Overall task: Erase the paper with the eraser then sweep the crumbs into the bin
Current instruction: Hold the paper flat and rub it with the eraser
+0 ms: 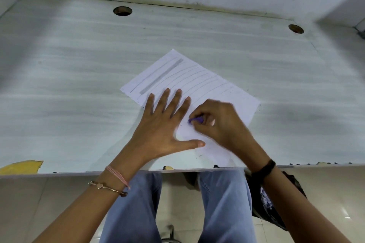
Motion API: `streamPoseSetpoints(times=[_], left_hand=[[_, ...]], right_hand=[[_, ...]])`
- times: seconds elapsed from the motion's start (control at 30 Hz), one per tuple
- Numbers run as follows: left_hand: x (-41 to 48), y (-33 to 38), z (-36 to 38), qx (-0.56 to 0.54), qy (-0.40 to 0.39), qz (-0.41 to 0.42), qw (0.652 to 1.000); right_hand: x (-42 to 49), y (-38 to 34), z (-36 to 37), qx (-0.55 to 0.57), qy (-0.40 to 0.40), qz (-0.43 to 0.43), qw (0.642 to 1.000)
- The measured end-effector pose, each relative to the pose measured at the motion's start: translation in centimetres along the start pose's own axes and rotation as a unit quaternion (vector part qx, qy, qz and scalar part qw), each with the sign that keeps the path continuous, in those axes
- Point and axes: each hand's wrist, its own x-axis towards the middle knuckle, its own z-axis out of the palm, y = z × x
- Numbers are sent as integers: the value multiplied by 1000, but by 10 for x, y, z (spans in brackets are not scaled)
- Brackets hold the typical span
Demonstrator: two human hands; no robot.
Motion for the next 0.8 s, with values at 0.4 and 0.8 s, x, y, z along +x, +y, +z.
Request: streamPoseSetpoints(times=[0.4,0.8], left_hand=[[0,1,-2,-1,-6,-5,1000],[-1,3,-4,-14,-9,-9,1000]], right_hand=[[-6,-1,5,8,-51,-31,998],[9,27,-4,35,66,15,997]])
